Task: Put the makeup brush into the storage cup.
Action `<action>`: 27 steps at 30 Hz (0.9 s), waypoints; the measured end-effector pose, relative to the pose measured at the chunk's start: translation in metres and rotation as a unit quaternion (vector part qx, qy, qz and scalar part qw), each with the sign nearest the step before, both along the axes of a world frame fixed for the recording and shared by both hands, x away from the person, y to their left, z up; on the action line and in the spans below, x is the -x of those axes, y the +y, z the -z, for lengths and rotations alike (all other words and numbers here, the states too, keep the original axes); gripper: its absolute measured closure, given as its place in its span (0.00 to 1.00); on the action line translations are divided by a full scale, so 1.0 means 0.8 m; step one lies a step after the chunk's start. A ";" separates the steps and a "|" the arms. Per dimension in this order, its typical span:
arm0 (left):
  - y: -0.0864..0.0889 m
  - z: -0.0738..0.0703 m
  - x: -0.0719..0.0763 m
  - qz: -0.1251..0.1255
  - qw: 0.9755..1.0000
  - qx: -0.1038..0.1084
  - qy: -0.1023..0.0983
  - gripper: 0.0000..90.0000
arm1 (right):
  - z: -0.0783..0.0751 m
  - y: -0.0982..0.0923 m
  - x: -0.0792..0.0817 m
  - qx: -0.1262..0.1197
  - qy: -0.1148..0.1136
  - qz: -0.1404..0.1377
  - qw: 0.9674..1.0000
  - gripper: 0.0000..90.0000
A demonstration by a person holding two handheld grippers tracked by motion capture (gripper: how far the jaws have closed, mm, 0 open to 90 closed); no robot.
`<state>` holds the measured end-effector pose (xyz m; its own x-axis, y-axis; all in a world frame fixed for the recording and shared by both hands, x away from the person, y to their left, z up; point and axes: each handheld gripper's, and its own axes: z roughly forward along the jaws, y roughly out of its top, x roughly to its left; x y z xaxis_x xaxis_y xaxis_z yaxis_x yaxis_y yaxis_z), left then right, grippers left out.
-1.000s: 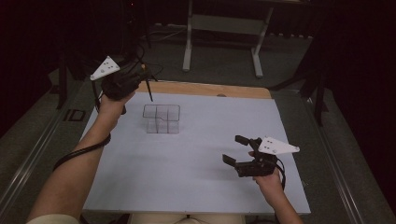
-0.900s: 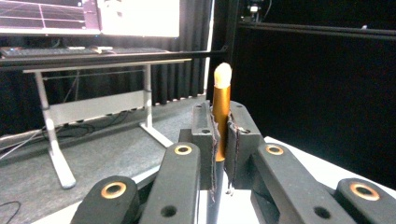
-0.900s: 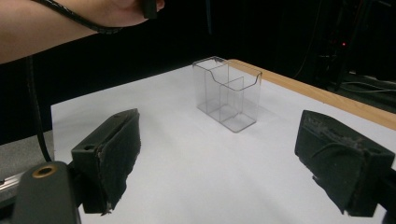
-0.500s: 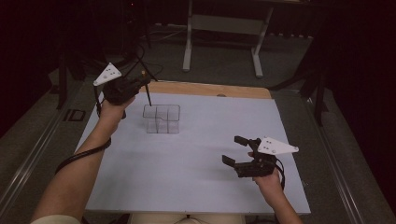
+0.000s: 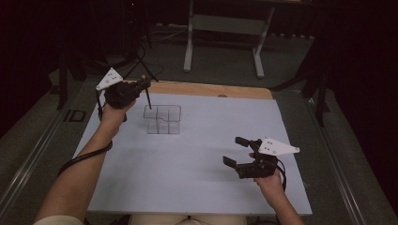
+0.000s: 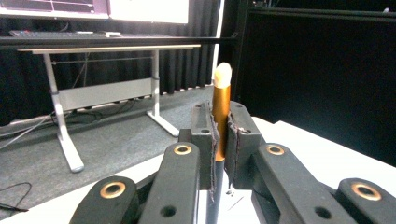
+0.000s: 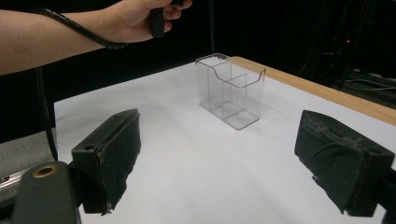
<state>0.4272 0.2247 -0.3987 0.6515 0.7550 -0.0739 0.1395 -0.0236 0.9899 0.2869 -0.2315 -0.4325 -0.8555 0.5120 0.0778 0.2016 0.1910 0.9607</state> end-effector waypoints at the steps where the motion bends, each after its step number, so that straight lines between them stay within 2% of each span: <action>1: 0.000 0.001 0.000 -0.003 1.000 -0.005 -0.001 0.93 | 0.000 0.000 0.000 0.000 0.000 0.000 1.000 0.16; 7: -0.001 0.011 -0.001 -0.006 1.000 -0.005 0.004 0.93 | 0.000 -0.001 0.000 0.001 0.000 0.001 1.000 0.16; 10: -0.002 0.014 -0.002 -0.008 1.000 -0.013 0.003 0.93 | 0.000 0.000 0.000 0.002 0.001 0.001 1.000 0.16; 14: -0.003 0.016 -0.003 -0.007 1.000 -0.009 0.006 0.93 | 0.000 0.000 0.000 0.001 0.001 0.000 1.000 0.16; 16: -0.003 0.017 -0.003 -0.007 1.000 -0.014 0.010 0.93 | 0.000 0.000 0.000 0.002 0.001 0.001 1.000 0.16; 17: -0.003 0.018 -0.003 -0.006 1.000 -0.009 0.013 0.91 | 0.000 0.000 0.000 0.002 0.002 0.001 1.000 0.16; 18: -0.003 0.017 -0.003 -0.009 1.000 -0.006 0.018 0.81 | 0.000 0.000 0.000 0.002 0.002 0.001 1.000 0.16; 19: -0.003 0.017 -0.004 -0.007 1.000 -0.003 0.024 0.65 | 0.000 -0.001 0.000 0.001 0.001 0.001 1.000 0.16; 23: -0.002 0.012 -0.001 0.007 1.000 0.006 0.030 0.57 | 0.000 0.000 0.000 0.001 0.000 0.001 1.000 0.16; 27: -0.003 0.006 0.004 0.003 1.000 0.001 0.029 0.50 | -0.001 0.000 0.000 0.002 0.000 0.001 1.000 0.16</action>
